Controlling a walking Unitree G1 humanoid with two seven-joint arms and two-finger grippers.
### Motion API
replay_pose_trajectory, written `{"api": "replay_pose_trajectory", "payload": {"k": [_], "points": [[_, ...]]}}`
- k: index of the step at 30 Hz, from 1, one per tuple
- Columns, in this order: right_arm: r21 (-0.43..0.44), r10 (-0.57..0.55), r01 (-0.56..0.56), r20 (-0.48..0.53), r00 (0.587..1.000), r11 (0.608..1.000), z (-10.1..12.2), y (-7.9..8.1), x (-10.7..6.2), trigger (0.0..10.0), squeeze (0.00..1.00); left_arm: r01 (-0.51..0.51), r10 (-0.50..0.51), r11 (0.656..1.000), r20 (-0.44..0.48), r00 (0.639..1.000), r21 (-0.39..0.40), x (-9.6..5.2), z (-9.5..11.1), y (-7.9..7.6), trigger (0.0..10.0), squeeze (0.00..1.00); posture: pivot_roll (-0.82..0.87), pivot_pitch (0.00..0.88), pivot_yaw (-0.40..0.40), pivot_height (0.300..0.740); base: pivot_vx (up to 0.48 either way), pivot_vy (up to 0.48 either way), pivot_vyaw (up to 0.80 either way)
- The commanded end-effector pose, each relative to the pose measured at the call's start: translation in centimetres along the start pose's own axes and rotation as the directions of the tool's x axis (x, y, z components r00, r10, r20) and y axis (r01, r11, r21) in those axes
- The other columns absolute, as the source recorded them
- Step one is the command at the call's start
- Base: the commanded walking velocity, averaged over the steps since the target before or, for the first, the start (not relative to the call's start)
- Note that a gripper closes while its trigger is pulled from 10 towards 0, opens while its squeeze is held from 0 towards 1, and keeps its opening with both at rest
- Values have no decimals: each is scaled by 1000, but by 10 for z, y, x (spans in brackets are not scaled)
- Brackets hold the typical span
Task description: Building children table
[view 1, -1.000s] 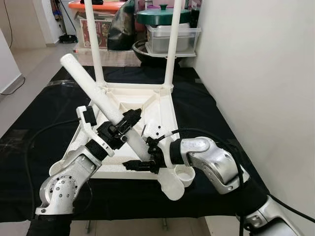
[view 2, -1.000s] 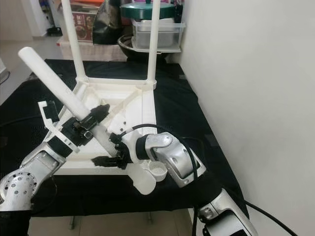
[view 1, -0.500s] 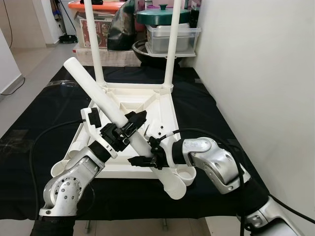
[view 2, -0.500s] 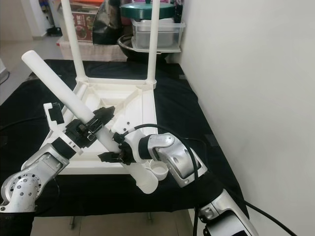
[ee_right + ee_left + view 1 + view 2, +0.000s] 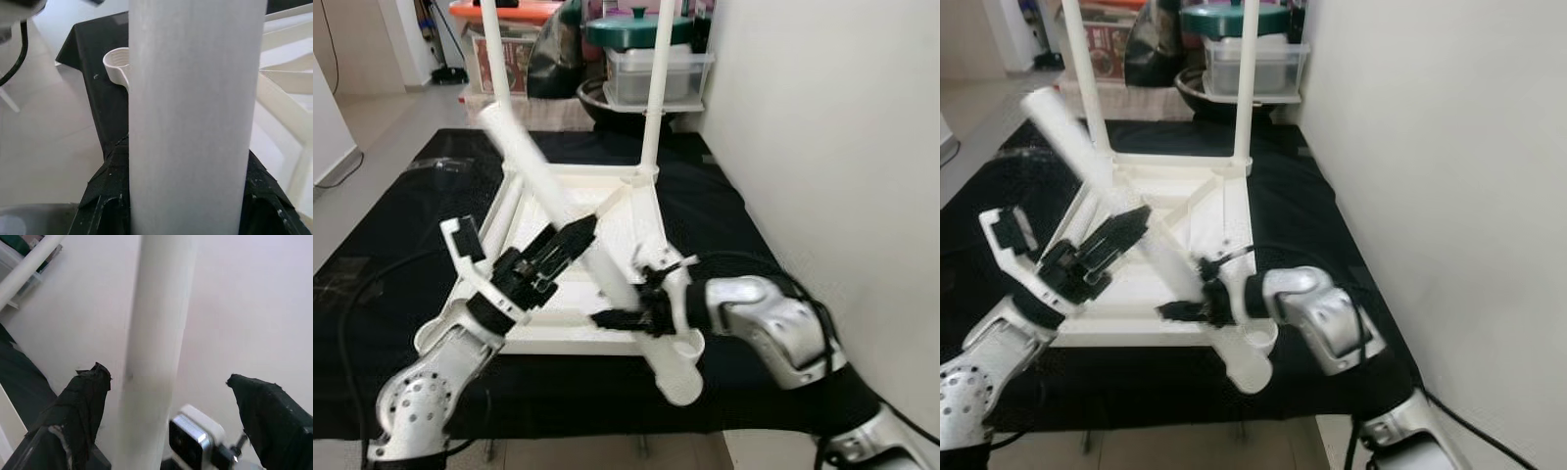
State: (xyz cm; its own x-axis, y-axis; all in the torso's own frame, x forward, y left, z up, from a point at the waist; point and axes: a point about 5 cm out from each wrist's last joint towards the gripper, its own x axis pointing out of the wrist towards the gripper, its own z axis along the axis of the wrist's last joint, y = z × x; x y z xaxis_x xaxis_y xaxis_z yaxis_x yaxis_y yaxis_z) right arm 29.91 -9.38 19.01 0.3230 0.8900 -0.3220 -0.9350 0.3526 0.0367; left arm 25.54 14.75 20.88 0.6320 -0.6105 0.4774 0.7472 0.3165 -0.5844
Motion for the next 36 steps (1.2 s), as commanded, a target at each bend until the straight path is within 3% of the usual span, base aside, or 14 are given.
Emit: {"api": "replay_pose_trajectory", "payload": {"k": [1,6,9,11,13,19,21,22,24,26,28,29,32,36], "points": [[-8,6,-5,37,999,1000,6,2,-10,0,0,27,-27,1000,-8,1000,-3,-3,1,-6,10000,0,10,0,-78,740,0,0,0],[-7,-32,33,38,999,999,6,-4,-31,0,0,22,-22,1000,-4,1000,-5,-10,-1,-10,10000,0,9,0,-81,740,0,0,0],[9,-114,114,71,991,994,17,-19,-53,0,0,2,-2,1000,-16,1000,-12,-17,-6,-10,10000,0,4,0,-77,740,0,0,0],[9,-114,114,71,991,994,17,-19,-53,0,0,2,-2,1000,-16,1000,-12,-17,-6,-10,10000,0,4,0,-77,740,0,0,0],[50,-196,190,194,961,980,45,-35,-75,0,0,-36,35,999,-68,997,-2,-22,-15,-9,10000,0,6,0,-71,740,0,0,0],[122,-222,192,315,923,974,64,-41,-80,0,0,-64,64,998,-102,993,12,-24,-19,-6,10000,0,7,0,-70,740,0,0,0],[201,-312,249,397,863,947,72,-51,-75,0,0,-79,82,997,-122,989,26,-26,-21,-3,10000,0,10,0,-69,740,0,0,0],[201,-312,249,397,863,947,72,-51,-75,0,0,-79,82,997,-122,989,26,-26,-21,-3,10000,0,10,0,-69,740,0,0,0],[357,-449,291,531,719,888,87,-65,-68,0,0,-122,135,989,-182,974,83,-30,-28,3,10000,0,21,0,-66,740,0,0,0],[357,-449,291,531,719,888,87,-65,-68,0,0,-122,135,989,-182,974,83,-30,-28,3,10000,0,21,0,-66,740,0,0,0],[470,-525,259,620,583,844,99,-69,-63,0,0,-187,218,972,-239,946,145,-33,-40,11,10000,0,32,0,-63,740,0,0,0],[470,-525,259,620,583,844,99,-69,-63,0,0,-187,218,972,-239,946,145,-33,-40,11,10000,0,32,0,-63,740,0,0,0],[580,-605,204,674,423,789,105,-70,-60,0,0,-262,306,948,-292,906,182,-41,-55,19,10000,0,30,0,-62,740,0,0,0],[616,-627,163,687,366,770,103,-68,-62,0,0,-275,357,925,-351,866,264,-45,-64,24,10000,0,35,0,-68,740,0,0,0]]}}
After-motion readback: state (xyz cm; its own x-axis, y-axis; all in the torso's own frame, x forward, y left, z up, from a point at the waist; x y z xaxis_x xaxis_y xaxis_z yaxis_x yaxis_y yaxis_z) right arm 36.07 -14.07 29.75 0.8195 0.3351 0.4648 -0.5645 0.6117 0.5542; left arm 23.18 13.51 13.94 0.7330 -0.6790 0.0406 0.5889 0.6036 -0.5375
